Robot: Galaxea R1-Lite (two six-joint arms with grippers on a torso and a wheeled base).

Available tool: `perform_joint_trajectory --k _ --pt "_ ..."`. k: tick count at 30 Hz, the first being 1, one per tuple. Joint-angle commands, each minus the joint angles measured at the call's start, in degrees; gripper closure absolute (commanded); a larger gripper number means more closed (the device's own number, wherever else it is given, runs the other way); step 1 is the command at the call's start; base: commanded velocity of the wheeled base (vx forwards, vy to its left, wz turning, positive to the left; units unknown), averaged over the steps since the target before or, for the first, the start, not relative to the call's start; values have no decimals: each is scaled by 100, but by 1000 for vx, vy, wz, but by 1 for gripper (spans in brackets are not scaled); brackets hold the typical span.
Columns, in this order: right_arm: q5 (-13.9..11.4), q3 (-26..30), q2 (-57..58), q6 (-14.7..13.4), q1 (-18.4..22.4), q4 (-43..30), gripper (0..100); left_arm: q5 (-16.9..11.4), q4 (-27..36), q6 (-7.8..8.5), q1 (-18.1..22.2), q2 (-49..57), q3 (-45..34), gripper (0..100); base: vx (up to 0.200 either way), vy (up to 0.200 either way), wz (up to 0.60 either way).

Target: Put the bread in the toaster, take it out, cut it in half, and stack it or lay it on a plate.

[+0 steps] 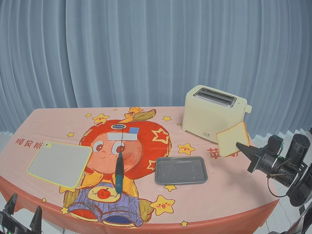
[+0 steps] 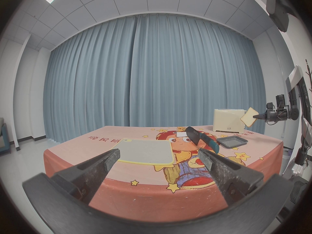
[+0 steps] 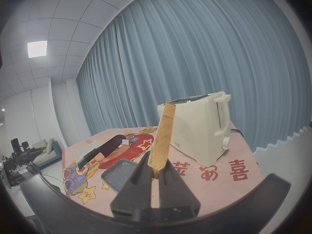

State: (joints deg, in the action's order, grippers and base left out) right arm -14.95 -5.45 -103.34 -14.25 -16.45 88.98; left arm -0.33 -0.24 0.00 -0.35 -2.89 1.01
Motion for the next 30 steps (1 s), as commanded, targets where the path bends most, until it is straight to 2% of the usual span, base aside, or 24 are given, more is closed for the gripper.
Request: perform_joint_trajectory --k 1,5,9,14,16,17,21,23,24,29,30 --pt "-8 176 7 28 -61 41 100 -2 -2 0 0 -1 -101 0 0 0 0" --pt "-61 158 -11 89 -8 41 100 -2 -2 0 0 -1 -101 0 0 0 0" --pt "-369 114 77 107 -8 41 100 -2 -2 0 9 -1 -101 0 0 0 0" --pt "-492 -123 350 89 -17 41 100 -2 -2 0 0 -1 -101 0 0 0 0" --pt "-729 -264 367 107 36 41 100 -2 -2 0 0 -1 -101 0 0 0 0" --pt "-729 -264 367 107 36 41 100 -2 -2 0 0 -1 -101 0 0 0 0" --pt "-1239 -422 394 151 265 41 100 -2 -2 0 0 -1 -101 0 0 0 0" --pt "-1529 -554 394 300 440 41 100 -2 -2 0 0 -1 -101 0 0 0 0" --pt "-1529 -554 394 300 440 41 100 -2 -2 0 0 -1 -101 0 0 0 0" --pt "-2355 -606 367 950 941 32 100 -2 -2 0 0 -1 -101 0 0 0 0" --pt "-2443 -606 367 1012 985 32 100 -2 -2 0 0 -1 -101 0 0 0 0"
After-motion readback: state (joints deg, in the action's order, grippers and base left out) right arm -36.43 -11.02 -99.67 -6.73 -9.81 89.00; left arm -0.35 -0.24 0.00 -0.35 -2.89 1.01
